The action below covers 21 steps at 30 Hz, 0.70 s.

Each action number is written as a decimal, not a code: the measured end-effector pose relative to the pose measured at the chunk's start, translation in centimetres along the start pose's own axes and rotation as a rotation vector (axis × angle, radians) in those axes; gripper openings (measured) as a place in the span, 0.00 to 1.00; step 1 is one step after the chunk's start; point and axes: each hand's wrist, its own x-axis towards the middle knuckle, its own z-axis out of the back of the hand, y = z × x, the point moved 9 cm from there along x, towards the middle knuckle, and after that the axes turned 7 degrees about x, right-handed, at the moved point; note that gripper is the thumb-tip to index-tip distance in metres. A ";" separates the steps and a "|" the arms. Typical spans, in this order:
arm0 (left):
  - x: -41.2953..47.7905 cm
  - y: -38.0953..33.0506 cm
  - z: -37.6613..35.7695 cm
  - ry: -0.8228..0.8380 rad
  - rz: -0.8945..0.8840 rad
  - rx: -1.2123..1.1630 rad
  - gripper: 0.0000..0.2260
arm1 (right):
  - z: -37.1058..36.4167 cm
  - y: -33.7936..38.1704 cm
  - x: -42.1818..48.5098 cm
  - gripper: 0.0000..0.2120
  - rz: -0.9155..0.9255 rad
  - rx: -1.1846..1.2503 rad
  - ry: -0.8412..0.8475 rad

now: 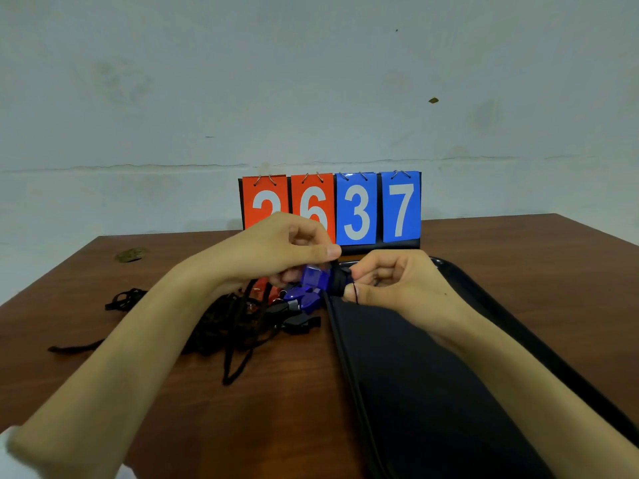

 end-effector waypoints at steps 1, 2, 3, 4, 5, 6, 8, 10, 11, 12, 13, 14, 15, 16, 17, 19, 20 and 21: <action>0.0 0.4 -0.4 0.031 0.029 -0.062 0.11 | 0.0 0.0 0.0 0.08 -0.011 0.035 0.002; 0.0 0.7 -0.8 0.060 0.056 -0.123 0.12 | 0.0 0.0 -0.1 0.07 -0.021 0.071 0.006; 0.1 1.0 -1.2 0.077 0.078 -0.175 0.12 | 0.1 0.0 -0.1 0.07 -0.032 0.103 0.008; 0.2 1.4 -1.6 0.082 0.097 -0.212 0.12 | 0.1 0.0 -0.2 0.07 -0.040 0.130 0.008; 0.4 1.7 -1.9 0.081 0.117 -0.237 0.12 | 0.2 -0.1 -0.2 0.07 -0.049 0.156 0.003; 0.6 2.1 -2.3 0.082 0.136 -0.265 0.12 | 0.2 -0.2 -0.2 0.07 -0.057 0.188 0.000; 0.9 2.3 -3.2 0.109 0.159 -0.362 0.12 | 0.2 -0.4 -0.2 0.07 -0.063 0.262 -0.010; 0.9 2.1 -4.3 0.155 0.178 -0.472 0.11 | 0.6 -0.6 -0.1 0.09 -0.065 0.338 -0.046; 0.9 2.1 -4.8 0.168 0.197 -0.499 0.11 | 0.9 -0.7 -0.1 0.10 -0.065 0.376 -0.076; 0.8 2.2 -5.2 0.174 0.212 -0.509 0.11 | 1.4 -0.9 0.0 0.11 -0.063 0.411 -0.113; 0.8 2.2 -5.5 0.167 0.218 -0.513 0.11 | 1.9 -1.0 0.0 0.12 -0.061 0.439 -0.156; 0.9 2.2 -5.6 0.146 0.216 -0.510 0.11 | 2.4 -1.1 0.0 0.13 -0.059 0.445 -0.202; 1.0 2.2 -5.5 0.116 0.212 -0.497 0.12 | 3.0 -1.2 0.0 0.13 -0.062 0.429 -0.252; 1.0 2.3 -5.3 0.078 0.207 -0.471 0.12 | 3.5 -1.4 -0.1 0.11 -0.068 0.398 -0.305; 1.1 2.2 -5.0 0.041 0.201 -0.431 0.12 | 3.9 -1.6 -0.2 0.08 -0.075 0.363 -0.360; 1.1 2.3 -4.4 -0.019 0.192 -0.322 0.12 | 4.9 -2.0 -0.5 0.06 -0.088 0.304 -0.470; 1.2 2.2 -4.2 -0.038 0.185 -0.267 0.13 | 5.5 -2.1 -0.6 0.06 -0.092 0.271 -0.519; 1.2 2.1 -4.0 -0.055 0.176 -0.215 0.13 | 5.9 -2.1 -0.6 0.06 -0.091 0.226 -0.560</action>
